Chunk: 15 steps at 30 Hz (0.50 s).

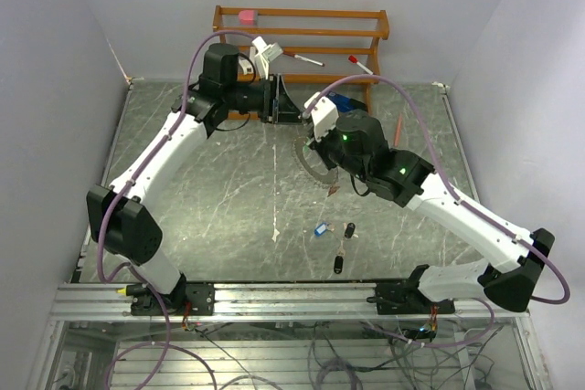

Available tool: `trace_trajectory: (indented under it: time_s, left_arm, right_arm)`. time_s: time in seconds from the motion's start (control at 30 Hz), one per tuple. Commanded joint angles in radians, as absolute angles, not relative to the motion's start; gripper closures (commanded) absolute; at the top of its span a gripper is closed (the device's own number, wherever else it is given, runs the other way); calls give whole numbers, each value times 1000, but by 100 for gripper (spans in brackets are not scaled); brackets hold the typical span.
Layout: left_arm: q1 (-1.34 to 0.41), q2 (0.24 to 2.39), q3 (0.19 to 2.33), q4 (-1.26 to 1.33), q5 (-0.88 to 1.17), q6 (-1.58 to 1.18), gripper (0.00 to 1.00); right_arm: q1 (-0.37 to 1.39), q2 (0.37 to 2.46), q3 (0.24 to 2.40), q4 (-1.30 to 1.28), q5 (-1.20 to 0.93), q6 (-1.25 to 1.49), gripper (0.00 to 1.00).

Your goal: Put the keys on the keyring

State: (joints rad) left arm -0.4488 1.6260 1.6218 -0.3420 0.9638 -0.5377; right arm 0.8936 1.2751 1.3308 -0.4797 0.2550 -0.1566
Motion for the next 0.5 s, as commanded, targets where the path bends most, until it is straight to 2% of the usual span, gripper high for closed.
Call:
trace_trajectory:
  time_s: [0.0, 0.47]
  left_arm:
    - [-462, 1571, 1587, -331, 960, -561, 49]
    - [-472, 1595, 1598, -339, 933, -567, 50]
  right_arm:
    - [901, 1268, 1373, -425, 321, -160, 100]
    - [901, 1300, 1404, -423, 295, -135, 100]
